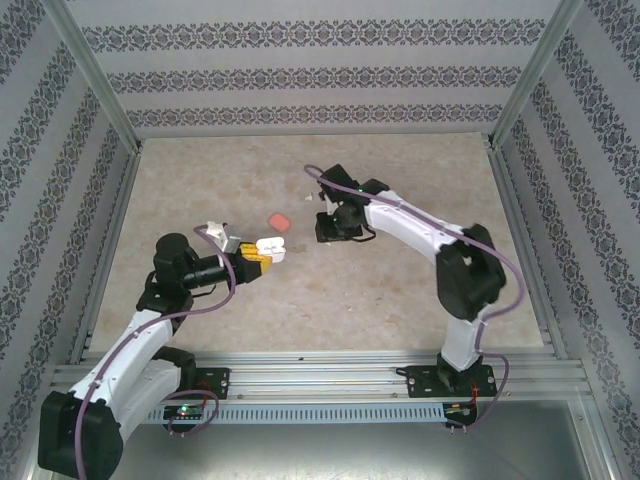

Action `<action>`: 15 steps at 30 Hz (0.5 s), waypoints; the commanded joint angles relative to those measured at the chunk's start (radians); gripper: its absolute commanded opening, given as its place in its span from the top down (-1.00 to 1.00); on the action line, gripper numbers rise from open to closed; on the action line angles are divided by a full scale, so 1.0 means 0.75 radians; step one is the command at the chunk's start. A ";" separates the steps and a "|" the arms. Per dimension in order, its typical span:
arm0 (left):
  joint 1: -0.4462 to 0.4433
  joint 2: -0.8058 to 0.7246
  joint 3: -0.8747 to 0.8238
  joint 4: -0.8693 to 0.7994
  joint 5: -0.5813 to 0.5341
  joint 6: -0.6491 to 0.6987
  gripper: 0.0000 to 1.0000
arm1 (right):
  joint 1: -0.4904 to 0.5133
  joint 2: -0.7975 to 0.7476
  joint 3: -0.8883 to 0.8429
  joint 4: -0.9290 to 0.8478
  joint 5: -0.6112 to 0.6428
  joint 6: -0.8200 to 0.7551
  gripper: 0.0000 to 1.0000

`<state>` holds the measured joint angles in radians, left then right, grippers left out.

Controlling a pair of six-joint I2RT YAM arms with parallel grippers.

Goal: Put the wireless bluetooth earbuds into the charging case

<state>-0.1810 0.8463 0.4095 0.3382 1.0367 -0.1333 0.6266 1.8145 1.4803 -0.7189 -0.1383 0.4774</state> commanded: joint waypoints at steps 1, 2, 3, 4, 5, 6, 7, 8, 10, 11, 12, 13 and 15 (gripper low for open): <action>0.010 0.055 0.036 0.211 -0.020 -0.034 1.00 | 0.035 -0.183 -0.045 0.141 0.076 0.110 0.48; 0.011 0.086 0.045 0.246 -0.025 -0.035 1.00 | 0.053 -0.228 -0.051 0.167 0.100 0.116 0.47; 0.010 0.111 0.052 0.278 -0.028 -0.040 1.00 | 0.072 -0.269 -0.057 0.185 0.125 0.118 0.47; 0.009 0.138 0.059 0.317 -0.031 -0.048 1.00 | 0.096 -0.310 -0.064 0.213 0.150 0.116 0.48; 0.007 0.168 0.064 0.362 -0.034 -0.057 1.00 | 0.119 -0.347 -0.070 0.241 0.176 0.116 0.47; 0.006 0.189 0.068 0.399 -0.039 -0.065 1.00 | 0.136 -0.379 -0.077 0.263 0.193 0.120 0.47; 0.004 0.209 0.073 0.436 -0.048 -0.073 1.00 | 0.156 -0.414 -0.090 0.296 0.210 0.125 0.47; -0.001 0.228 0.076 0.468 -0.061 -0.076 1.00 | 0.175 -0.448 -0.105 0.335 0.223 0.130 0.47; -0.009 0.253 0.080 0.502 -0.099 -0.068 1.00 | 0.211 -0.504 -0.148 0.415 0.244 0.150 0.47; -0.019 0.262 0.082 0.509 -0.125 -0.054 1.00 | 0.230 -0.532 -0.174 0.461 0.262 0.163 0.48; -0.026 0.265 0.084 0.510 -0.152 -0.038 1.00 | 0.252 -0.553 -0.199 0.505 0.279 0.169 0.47; -0.037 0.266 0.086 0.509 -0.185 -0.019 1.00 | 0.279 -0.572 -0.229 0.560 0.300 0.170 0.47; -0.064 0.261 0.090 0.502 -0.251 0.028 1.00 | 0.333 -0.596 -0.277 0.652 0.343 0.167 0.48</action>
<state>-0.2028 1.0485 0.4450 0.6235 0.9195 -0.1596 0.8391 1.3884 1.3193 -0.3676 0.0414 0.5800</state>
